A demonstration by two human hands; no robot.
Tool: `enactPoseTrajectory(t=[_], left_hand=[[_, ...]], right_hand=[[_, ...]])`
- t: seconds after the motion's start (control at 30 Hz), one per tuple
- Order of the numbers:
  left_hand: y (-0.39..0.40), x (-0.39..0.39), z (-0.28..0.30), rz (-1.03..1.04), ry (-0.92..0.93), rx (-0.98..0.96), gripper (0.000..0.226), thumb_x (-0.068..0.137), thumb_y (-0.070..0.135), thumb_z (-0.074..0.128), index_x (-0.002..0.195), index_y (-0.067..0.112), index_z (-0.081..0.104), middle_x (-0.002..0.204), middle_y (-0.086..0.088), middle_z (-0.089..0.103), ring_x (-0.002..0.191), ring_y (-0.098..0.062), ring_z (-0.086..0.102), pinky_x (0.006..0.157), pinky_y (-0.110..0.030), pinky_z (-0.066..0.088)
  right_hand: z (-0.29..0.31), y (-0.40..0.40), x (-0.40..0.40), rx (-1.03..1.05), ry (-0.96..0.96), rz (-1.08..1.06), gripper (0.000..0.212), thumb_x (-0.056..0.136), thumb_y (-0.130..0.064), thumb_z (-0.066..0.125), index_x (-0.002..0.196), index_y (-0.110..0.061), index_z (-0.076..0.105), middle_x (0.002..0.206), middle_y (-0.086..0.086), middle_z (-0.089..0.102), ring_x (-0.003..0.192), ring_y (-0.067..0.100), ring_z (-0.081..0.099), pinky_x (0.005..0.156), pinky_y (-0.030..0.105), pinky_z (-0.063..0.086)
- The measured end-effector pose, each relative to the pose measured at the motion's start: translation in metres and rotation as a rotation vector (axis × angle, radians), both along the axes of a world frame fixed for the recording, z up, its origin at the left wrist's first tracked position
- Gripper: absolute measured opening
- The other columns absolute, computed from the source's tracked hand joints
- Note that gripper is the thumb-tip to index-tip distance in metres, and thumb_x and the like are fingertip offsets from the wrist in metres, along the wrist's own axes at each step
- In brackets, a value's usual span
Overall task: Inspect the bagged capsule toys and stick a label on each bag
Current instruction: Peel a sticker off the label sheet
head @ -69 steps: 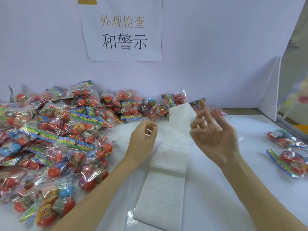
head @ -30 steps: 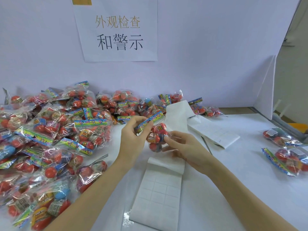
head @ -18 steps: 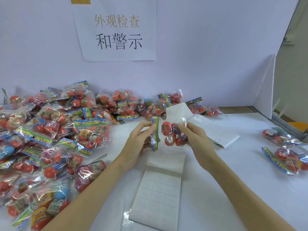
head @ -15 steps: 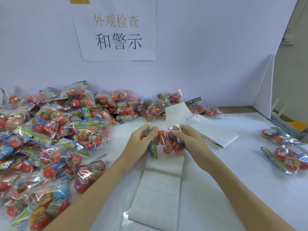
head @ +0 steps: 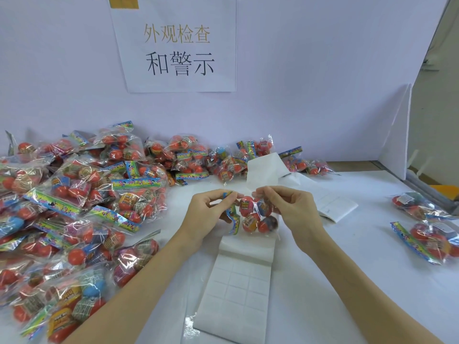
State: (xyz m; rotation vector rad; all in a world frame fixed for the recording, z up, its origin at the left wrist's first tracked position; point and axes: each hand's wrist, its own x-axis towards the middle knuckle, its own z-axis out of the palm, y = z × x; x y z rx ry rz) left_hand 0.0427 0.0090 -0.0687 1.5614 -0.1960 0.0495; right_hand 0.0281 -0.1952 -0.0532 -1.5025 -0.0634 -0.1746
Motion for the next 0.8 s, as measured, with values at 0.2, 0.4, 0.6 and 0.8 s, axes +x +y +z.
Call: enactPoseTrajectory(t=[0.2,0.4,0.6,0.8], left_hand=[[-0.0009,0.0031,-0.0025,0.028,0.050,-0.079,0.014,0.095,0.029,0.073,0.098,0.021,0.084,0.099,-0.015,0.079,0.078,-0.026,0.073,0.086,-0.042,0.060],[-0.0032,0.0002,-0.0016,-0.075,-0.019,-0.094,0.015,0.093,0.028,0.074,0.100,0.019,0.083,0.094,-0.003,0.077,0.072,-0.015,0.067,0.064,-0.028,0.059],[0.0003,0.0013,-0.0033,-0.094,-0.067,-0.033,0.014,0.094,0.016,0.075,0.106,0.021,0.079,0.103,-0.008,0.078,0.085,-0.027,0.075,0.077,-0.040,0.064],[0.0042,0.0061,-0.0050,-0.036,-0.035,-0.126,0.015,0.093,0.011,0.075,0.097,0.023,0.083,0.094,-0.009,0.075,0.081,-0.019,0.072,0.078,-0.035,0.063]], right_hand=[[0.0009,0.0012,-0.0019,0.105,-0.012,0.077,0.028,0.101,-0.023,0.065,0.129,-0.026,0.070,0.108,0.005,0.080,0.109,0.016,0.075,0.089,0.022,0.057],[0.0048,-0.0043,-0.0014,0.343,0.052,0.072,0.026,0.104,-0.019,0.060,0.128,-0.012,0.069,0.120,0.004,0.077,0.114,0.016,0.072,0.079,0.025,0.060],[0.0045,-0.0032,-0.0023,0.244,0.037,0.067,0.024,0.104,-0.021,0.061,0.124,-0.013,0.071,0.117,0.003,0.078,0.113,0.014,0.073,0.079,0.015,0.056],[0.0026,-0.0026,-0.0018,0.198,0.057,0.088,0.028,0.105,-0.027,0.059,0.128,-0.015,0.068,0.119,-0.001,0.078,0.115,0.011,0.072,0.091,0.025,0.051]])
